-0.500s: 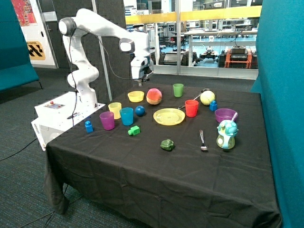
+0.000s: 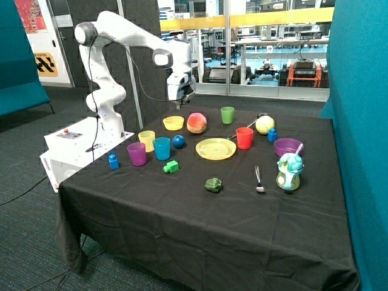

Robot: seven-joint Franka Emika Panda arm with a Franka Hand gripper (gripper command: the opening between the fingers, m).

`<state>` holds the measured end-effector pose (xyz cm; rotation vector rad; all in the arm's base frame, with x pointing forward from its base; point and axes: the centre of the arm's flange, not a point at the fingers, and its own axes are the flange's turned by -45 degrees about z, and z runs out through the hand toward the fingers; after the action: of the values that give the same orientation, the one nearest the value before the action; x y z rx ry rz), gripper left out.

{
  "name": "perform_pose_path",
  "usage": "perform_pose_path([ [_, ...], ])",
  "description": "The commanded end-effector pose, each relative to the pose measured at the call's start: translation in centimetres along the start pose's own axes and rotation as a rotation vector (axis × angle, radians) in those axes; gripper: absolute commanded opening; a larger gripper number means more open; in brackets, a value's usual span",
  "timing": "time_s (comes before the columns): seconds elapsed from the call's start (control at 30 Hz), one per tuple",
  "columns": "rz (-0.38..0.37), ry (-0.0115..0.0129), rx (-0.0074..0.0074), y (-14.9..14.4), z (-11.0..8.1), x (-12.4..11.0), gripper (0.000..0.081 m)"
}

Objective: Place the bowl on the plate and the cup in the bowl matching the color

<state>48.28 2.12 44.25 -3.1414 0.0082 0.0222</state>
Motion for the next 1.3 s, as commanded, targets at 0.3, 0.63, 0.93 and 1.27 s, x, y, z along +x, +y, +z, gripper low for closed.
perform_pose_path([
  [0.3,-0.150,0.0141,-0.0011,-7.8,2.0,-5.2,0.0045],
  [0.63,-0.244,0.0141,-0.0017,-11.4,2.8,-7.7,0.0032],
  [0.93,-0.300,0.0140,-0.0021,-14.0,3.5,-10.2,0.0047],
  [1.27,-0.362,0.0140,-0.0026,-15.9,4.3,-12.8,0.0129],
])
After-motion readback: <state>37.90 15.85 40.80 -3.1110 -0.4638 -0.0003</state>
